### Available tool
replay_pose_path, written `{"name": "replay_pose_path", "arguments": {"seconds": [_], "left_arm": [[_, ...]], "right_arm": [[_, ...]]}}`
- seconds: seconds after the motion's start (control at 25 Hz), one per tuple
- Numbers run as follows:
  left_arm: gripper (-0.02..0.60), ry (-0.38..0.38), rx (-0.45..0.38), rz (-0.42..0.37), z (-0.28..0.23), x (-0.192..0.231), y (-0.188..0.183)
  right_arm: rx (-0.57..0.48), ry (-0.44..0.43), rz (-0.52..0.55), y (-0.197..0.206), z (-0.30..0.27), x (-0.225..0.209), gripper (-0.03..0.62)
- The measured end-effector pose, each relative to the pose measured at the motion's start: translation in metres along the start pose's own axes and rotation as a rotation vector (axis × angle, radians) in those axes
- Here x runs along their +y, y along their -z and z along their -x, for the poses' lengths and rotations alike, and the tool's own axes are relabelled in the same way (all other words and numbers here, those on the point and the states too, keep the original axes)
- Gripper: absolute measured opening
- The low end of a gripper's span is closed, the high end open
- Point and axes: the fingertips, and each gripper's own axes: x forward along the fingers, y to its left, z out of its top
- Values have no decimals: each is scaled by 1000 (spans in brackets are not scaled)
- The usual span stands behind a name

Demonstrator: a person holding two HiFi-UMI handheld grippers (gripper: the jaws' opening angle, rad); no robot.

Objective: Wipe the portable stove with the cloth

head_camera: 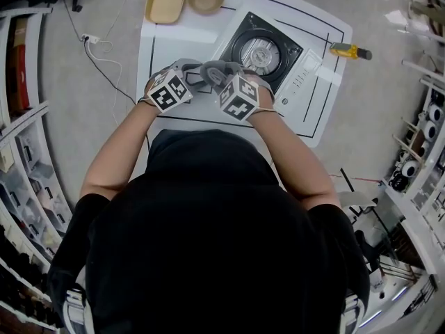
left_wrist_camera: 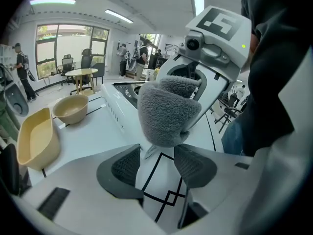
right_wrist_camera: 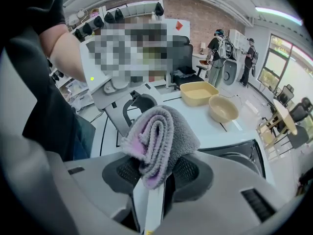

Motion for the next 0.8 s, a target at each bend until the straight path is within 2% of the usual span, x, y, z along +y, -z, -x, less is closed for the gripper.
{"name": "replay_pose_path", "arguments": {"seconds": [0.2, 0.4, 0.8], "left_arm": [[227, 11, -28, 26, -1, 3, 0], [224, 17, -44, 29, -1, 3, 1], [221, 14, -47, 36, -1, 6, 2]], "right_arm": [[-56, 7, -29, -26, -2, -17, 173], [-42, 6, -35, -32, -15, -32, 173], [-56, 98, -137, -33, -18, -122, 173]]}}
